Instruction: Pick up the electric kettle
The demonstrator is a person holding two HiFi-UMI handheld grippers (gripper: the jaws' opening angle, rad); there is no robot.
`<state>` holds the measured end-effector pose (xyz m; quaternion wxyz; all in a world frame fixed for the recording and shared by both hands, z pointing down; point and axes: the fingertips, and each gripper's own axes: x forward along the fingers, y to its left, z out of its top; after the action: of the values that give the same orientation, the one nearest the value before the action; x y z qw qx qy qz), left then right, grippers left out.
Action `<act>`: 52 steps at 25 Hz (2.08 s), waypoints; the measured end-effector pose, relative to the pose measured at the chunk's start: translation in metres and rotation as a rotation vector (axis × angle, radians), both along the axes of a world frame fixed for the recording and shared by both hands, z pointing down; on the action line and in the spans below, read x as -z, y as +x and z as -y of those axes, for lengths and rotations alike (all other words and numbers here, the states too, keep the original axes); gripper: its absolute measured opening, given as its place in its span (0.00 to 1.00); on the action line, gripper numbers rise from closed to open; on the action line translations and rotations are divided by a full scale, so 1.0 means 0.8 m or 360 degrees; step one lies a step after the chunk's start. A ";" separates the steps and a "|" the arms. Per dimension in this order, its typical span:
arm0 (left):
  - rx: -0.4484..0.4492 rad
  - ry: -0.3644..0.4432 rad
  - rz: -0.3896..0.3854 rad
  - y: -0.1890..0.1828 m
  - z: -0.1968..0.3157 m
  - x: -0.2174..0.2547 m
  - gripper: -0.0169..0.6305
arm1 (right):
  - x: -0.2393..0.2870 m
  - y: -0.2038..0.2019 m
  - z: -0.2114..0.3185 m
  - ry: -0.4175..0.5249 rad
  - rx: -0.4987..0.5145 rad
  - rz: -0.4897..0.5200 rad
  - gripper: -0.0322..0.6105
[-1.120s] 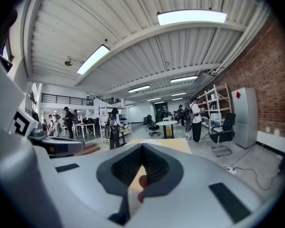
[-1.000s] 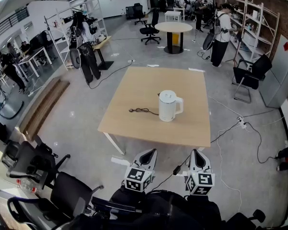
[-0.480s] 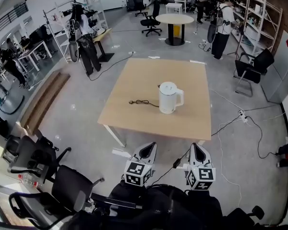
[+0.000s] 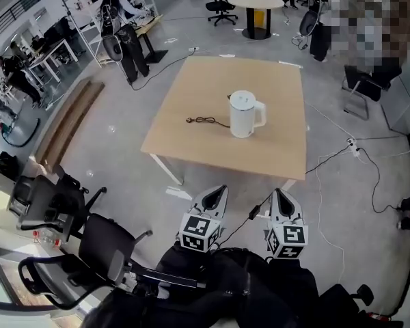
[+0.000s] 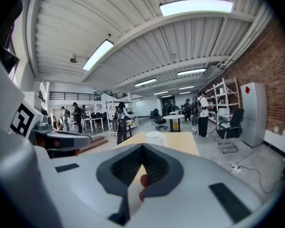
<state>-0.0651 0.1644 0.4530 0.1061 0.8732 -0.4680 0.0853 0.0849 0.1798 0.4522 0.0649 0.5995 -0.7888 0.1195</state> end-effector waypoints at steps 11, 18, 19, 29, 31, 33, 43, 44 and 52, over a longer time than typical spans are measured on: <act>0.0012 -0.0031 0.0040 0.051 -0.011 -0.019 0.03 | -0.020 0.047 -0.006 -0.0050 0.0004 0.0066 0.05; -0.0022 -0.0083 -0.0034 0.057 0.000 -0.025 0.03 | -0.033 0.037 0.012 -0.0079 0.0070 0.0044 0.05; -0.0026 -0.0078 -0.0043 0.057 0.004 -0.024 0.03 | -0.034 0.033 0.017 -0.0081 0.0085 0.0035 0.05; -0.0077 -0.0034 -0.0074 0.051 0.106 -0.023 0.03 | -0.035 0.014 0.110 -0.0058 0.0082 -0.0032 0.05; -0.0117 -0.0027 -0.0063 0.051 0.133 -0.020 0.03 | -0.030 0.009 0.137 -0.0042 0.0077 -0.0039 0.05; -0.0157 -0.0025 -0.0064 0.051 0.157 -0.017 0.03 | -0.027 0.005 0.164 -0.0040 0.0069 -0.0040 0.05; -0.0172 -0.0064 -0.0070 0.002 0.275 -0.021 0.03 | -0.033 -0.032 0.282 -0.0090 0.0019 -0.0068 0.05; -0.0201 -0.0056 -0.0080 0.000 0.284 -0.021 0.03 | -0.035 -0.036 0.292 -0.0095 0.0012 -0.0073 0.05; -0.0211 -0.0100 -0.0087 -0.023 0.347 -0.033 0.03 | -0.048 -0.067 0.347 -0.0154 -0.0004 -0.0111 0.05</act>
<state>-0.0833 -0.1130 0.4792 0.1402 0.9005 -0.4031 0.0829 0.0314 -0.0975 0.4906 0.1210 0.6005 -0.7785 0.1365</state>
